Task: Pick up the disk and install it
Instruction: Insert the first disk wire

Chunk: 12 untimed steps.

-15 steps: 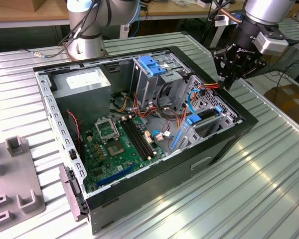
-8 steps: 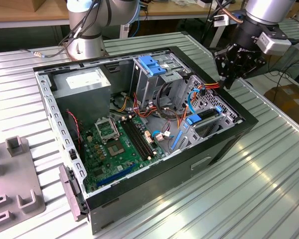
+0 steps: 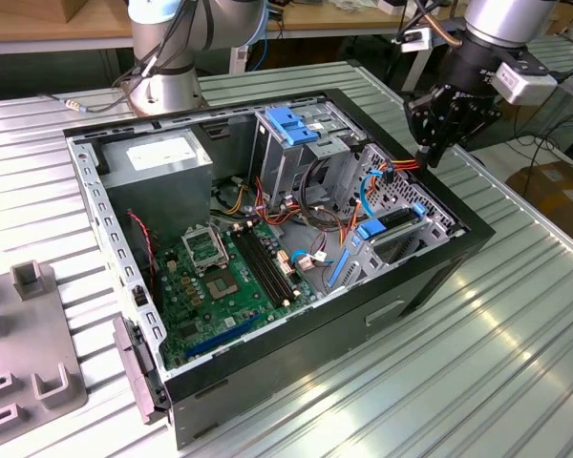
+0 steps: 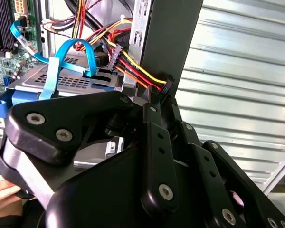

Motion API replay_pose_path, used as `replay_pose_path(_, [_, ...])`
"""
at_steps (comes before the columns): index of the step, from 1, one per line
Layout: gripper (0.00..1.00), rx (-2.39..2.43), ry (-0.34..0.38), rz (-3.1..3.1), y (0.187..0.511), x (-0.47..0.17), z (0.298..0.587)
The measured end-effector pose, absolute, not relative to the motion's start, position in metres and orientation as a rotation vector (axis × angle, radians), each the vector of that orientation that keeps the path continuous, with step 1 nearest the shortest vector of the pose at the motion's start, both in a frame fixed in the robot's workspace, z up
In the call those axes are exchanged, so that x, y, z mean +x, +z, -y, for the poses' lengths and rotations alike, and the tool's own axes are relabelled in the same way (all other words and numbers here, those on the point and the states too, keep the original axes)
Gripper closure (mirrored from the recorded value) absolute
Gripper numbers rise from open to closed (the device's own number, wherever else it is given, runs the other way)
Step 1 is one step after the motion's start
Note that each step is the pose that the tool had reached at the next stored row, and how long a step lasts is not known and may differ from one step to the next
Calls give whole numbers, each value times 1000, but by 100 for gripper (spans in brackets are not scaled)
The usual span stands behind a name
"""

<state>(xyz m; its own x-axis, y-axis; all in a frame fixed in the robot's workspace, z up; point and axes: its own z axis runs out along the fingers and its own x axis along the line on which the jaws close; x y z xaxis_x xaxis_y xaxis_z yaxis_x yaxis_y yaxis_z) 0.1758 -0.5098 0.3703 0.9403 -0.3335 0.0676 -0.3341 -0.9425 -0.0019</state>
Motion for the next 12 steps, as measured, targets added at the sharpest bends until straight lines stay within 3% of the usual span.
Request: replay_pose_path(12, [75, 3092, 112, 497, 367, 177, 506])
